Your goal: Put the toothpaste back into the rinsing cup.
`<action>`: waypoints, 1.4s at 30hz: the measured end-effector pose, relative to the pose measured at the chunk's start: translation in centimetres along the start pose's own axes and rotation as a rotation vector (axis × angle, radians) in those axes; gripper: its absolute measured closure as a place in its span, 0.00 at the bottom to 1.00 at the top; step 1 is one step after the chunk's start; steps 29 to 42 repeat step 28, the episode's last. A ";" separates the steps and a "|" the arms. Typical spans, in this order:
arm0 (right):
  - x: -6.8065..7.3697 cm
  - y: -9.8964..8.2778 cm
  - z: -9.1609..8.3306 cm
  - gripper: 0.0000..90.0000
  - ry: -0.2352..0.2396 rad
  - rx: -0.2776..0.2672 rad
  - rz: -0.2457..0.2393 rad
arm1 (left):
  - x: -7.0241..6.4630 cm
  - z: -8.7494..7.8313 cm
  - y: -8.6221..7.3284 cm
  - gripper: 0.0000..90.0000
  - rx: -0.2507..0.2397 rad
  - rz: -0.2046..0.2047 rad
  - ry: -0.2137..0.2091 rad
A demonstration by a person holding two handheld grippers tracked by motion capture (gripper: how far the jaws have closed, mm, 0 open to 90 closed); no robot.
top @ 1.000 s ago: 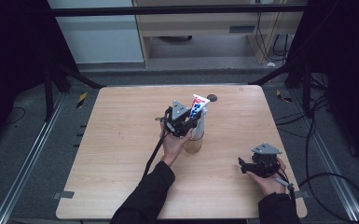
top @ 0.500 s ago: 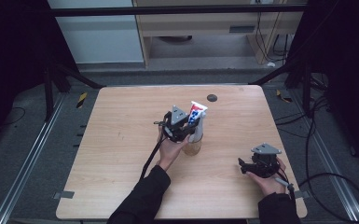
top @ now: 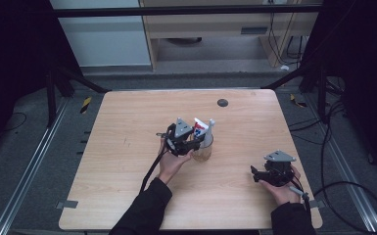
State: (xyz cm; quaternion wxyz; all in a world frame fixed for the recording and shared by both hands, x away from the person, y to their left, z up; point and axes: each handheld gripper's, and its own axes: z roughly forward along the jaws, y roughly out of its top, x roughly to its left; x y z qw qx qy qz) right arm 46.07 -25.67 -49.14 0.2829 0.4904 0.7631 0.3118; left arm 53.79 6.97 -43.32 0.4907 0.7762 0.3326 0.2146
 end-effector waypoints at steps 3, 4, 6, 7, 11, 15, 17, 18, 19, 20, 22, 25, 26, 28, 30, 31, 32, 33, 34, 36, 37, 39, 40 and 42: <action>0.0 0.0 0.0 0.18 0.001 0.000 0.001 | 0.1 -0.4 0.1 0.52 -0.003 0.005 0.000; 0.0 0.0 -0.1 0.18 0.000 0.002 0.000 | 0.2 -0.6 0.1 0.50 -0.005 0.006 -0.004; 0.0 0.0 -0.1 0.18 0.001 -0.003 0.005 | 0.1 -1.1 0.2 0.47 0.002 0.014 -0.015; -0.1 0.0 -0.1 0.18 -0.001 -0.004 0.004 | 0.1 -1.4 0.3 0.46 0.004 0.019 -0.014; -0.1 -0.1 -0.2 0.17 -0.001 -0.004 0.002 | 0.2 -3.0 0.4 0.42 0.005 0.013 -0.013; -0.1 -0.1 -0.3 0.17 -0.003 -0.007 0.006 | 0.4 -4.2 0.5 0.39 0.025 0.022 -0.001; -0.1 -0.1 -0.4 0.17 -0.004 -0.010 0.012 | 0.3 -4.8 0.3 0.38 0.048 0.057 0.016; -0.1 -0.1 -0.5 0.17 -0.003 -0.014 0.013 | 0.4 -5.1 0.2 0.38 0.058 0.065 0.010; -0.1 -0.1 -0.6 0.17 -0.003 -0.018 0.014 | 0.6 -5.4 0.1 0.37 0.062 0.065 0.005; -0.2 -0.1 -0.6 0.17 -0.004 -0.018 0.012 | 0.7 -5.7 -0.1 0.37 0.061 0.065 0.002; -0.3 -0.2 -0.7 0.17 -0.005 -0.019 0.018 | 1.0 -6.3 -0.5 0.37 0.072 0.065 -0.001; -0.4 -0.2 -0.7 0.16 -0.008 -0.020 0.023 | 1.5 -7.1 -1.3 0.36 0.091 0.060 -0.006; -0.4 -0.2 -0.8 0.16 -0.008 -0.018 0.026 | 1.7 -7.4 -1.7 0.35 0.101 0.064 -0.005; -0.5 -0.2 -0.8 0.16 -0.008 -0.014 0.032 | 2.1 -7.8 -2.5 0.34 0.126 0.074 0.004; -0.5 -0.2 -0.8 0.16 -0.008 -0.014 0.032 | 2.1 -7.8 -2.5 0.34 0.126 0.074 0.004; -0.5 -0.2 -0.8 0.16 -0.008 -0.014 0.032 | 2.1 -7.8 -2.5 0.34 0.126 0.074 0.004; -0.5 -0.2 -0.8 0.16 -0.008 -0.014 0.032 | 2.1 -7.8 -2.5 0.34 0.126 0.074 0.004; -0.5 -0.2 -0.8 0.16 -0.008 -0.014 0.032 | 2.1 -7.8 -2.5 0.34 0.126 0.074 0.004; -0.5 -0.2 -0.8 0.16 -0.008 -0.014 0.032 | 2.1 -7.8 -2.5 0.34 0.126 0.074 0.004; -0.5 -0.2 -0.8 0.16 -0.008 -0.014 0.032 | 2.1 -7.8 -2.5 0.34 0.126 0.074 0.004; -0.5 -0.2 -0.8 0.16 -0.008 -0.014 0.032 | 2.1 -7.8 -2.5 0.34 0.126 0.074 0.004; -0.5 -0.2 -0.8 0.16 -0.008 -0.014 0.032 | 2.1 -7.8 -2.5 0.34 0.126 0.074 0.004; -0.5 -0.2 -0.8 0.16 -0.008 -0.014 0.032 | 2.1 -7.8 -2.5 0.34 0.126 0.074 0.004; -0.5 -0.2 -0.8 0.16 -0.008 -0.014 0.032 | 2.1 -7.8 -2.5 0.34 0.126 0.074 0.004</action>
